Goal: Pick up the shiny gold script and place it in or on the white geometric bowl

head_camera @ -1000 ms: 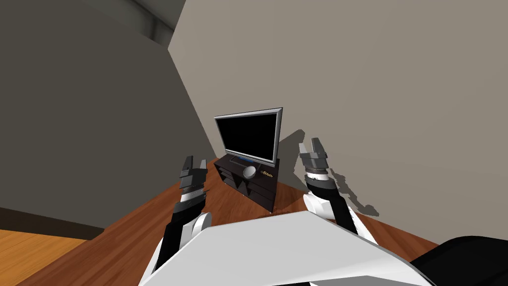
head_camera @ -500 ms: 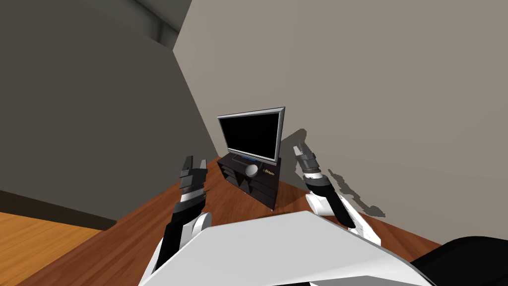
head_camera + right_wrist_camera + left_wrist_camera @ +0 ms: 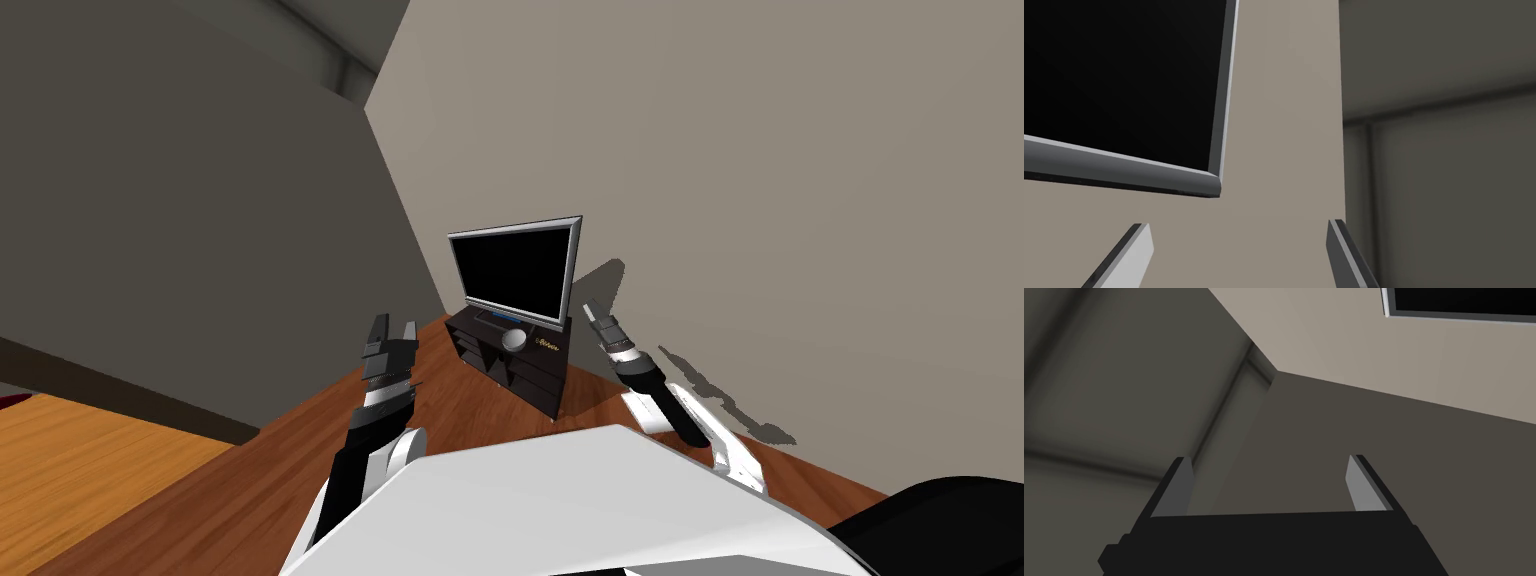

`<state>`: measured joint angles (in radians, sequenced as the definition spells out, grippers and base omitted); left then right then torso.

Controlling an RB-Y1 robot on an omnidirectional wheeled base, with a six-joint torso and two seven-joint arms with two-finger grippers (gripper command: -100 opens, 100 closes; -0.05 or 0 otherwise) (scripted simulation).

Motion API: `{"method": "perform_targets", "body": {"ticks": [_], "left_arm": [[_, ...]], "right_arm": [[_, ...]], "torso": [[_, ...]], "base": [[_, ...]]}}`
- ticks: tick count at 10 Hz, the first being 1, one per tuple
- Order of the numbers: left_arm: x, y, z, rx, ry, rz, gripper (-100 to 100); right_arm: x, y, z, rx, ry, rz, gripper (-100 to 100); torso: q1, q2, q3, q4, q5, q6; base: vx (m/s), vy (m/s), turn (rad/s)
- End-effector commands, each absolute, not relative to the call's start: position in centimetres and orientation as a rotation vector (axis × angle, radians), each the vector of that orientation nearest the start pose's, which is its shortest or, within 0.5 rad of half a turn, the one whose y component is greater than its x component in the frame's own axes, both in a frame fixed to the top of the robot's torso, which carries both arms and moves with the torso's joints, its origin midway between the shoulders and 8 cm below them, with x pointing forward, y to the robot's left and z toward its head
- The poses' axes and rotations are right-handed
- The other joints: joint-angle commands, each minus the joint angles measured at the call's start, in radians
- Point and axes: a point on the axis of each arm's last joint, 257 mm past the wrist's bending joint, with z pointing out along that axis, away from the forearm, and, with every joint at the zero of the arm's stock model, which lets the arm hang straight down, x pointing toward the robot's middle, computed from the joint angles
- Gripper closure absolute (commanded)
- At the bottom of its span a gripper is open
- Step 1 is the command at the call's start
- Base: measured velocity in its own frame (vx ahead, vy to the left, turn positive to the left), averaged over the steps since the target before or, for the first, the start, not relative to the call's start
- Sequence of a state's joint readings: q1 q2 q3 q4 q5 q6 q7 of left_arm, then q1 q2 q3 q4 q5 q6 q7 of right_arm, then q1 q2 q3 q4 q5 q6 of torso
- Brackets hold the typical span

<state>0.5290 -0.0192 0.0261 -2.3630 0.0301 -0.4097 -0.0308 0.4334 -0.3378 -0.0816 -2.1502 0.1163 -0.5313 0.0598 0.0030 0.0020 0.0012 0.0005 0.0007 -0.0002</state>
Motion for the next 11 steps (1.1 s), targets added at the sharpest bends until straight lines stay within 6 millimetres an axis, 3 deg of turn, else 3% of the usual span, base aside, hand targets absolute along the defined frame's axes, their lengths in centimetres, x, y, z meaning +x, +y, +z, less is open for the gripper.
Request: {"method": "perform_targets", "body": {"ticks": [1,3,5,11], "left_arm": [[33.7,29.5,3.5,-0.701,0.607,-1.249,0],[33.7,29.5,3.5,-0.701,0.607,-1.249,0],[33.7,29.5,3.5,-0.701,0.607,-1.249,0],[33.7,29.5,3.5,-0.701,0.607,-1.249,0]], "right_arm": [[37.6,-27.1,-1.8,0.294,1.002,1.063,-100],[38.8,-27.0,-4.5,0.235,1.105,1.007,-100],[39.1,-27.4,-5.4,0.241,1.128,0.996,-100],[41.2,-29.0,-13.4,0.099,1.384,0.833,-100]], "torso": [[0.0,0.0,0.0,0.0,0.0,0.0],[0.0,-0.001,-0.001,0.0,0.0,0.0],[0.001,-0.001,-0.001,0.0,0.0,0.0],[0.0,-0.002,-0.001,0.0,0.0,0.0]], "base": [[-0.02,0.045,0.043],[-0.015,0.076,0.097],[-0.008,0.035,0.005],[0.004,0.053,0.08]]}}
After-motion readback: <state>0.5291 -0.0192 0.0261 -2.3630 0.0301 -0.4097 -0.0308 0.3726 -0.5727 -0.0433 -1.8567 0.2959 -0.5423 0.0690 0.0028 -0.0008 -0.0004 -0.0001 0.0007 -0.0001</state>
